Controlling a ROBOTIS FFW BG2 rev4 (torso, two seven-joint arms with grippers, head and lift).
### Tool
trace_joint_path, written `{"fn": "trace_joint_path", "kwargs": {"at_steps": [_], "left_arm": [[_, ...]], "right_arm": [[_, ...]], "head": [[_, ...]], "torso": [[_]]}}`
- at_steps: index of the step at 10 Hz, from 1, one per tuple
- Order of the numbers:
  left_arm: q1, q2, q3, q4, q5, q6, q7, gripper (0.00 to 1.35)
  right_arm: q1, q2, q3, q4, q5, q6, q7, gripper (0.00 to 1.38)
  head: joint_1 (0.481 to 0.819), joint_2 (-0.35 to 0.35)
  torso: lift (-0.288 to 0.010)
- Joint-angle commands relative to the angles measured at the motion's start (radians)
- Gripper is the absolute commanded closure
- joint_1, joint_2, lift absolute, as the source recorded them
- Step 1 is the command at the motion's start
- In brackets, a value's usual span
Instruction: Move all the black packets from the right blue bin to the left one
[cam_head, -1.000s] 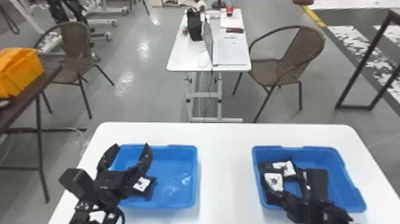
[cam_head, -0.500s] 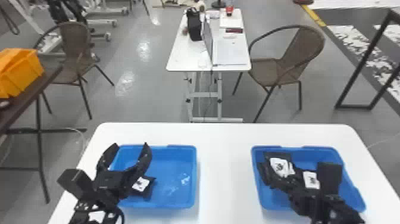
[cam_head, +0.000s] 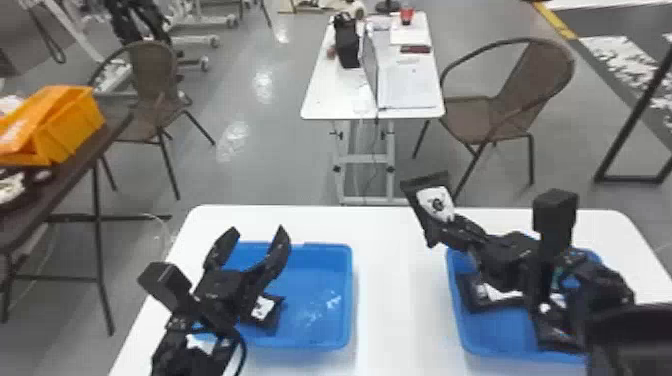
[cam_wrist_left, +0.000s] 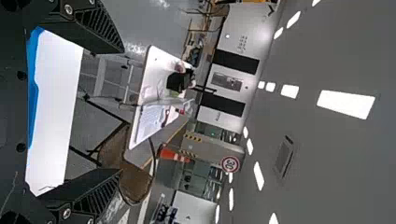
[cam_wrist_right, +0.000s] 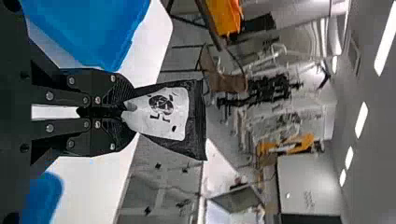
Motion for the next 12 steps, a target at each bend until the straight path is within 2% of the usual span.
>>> {"fn": "trace_joint_path", "kwargs": {"at_steps": [1, 3, 5, 7, 9, 12], "left_arm": [[-0.02, -0.003, -0.01, -0.034, 0.049, 0.077, -0.016, 0.12], [-0.06, -0.003, -0.039, -0.057, 0.135, 0.163, -0.054, 0.12], [-0.091, 0.005, -0.085, -0.069, 0.242, 0.19, -0.064, 0.12], [-0.106, 0.012, -0.094, -0.077, 0.254, 0.224, -0.073, 0.12], [-0.115, 0.014, -0.103, -0.077, 0.264, 0.273, -0.074, 0.12], [-0.129, 0.012, -0.111, -0.075, 0.271, 0.298, -0.073, 0.13]], "right_arm": [[-0.071, -0.02, 0.086, 0.029, -0.001, -0.017, 0.015, 1.08], [-0.154, -0.048, 0.215, 0.084, -0.047, -0.041, 0.03, 1.08], [-0.204, -0.055, 0.301, 0.118, -0.083, -0.056, 0.038, 1.08], [-0.236, -0.058, 0.33, 0.148, -0.138, -0.07, 0.038, 1.08], [-0.27, -0.063, 0.371, 0.156, -0.143, -0.076, 0.036, 1.08], [-0.289, -0.057, 0.391, 0.179, -0.164, -0.081, 0.036, 1.08]], "head": [[0.695, 0.138], [0.695, 0.169], [0.695, 0.187], [0.695, 0.192], [0.695, 0.197], [0.695, 0.2]], "torso": [[0.0], [0.0], [0.0], [0.0], [0.0], [0.0]]}}
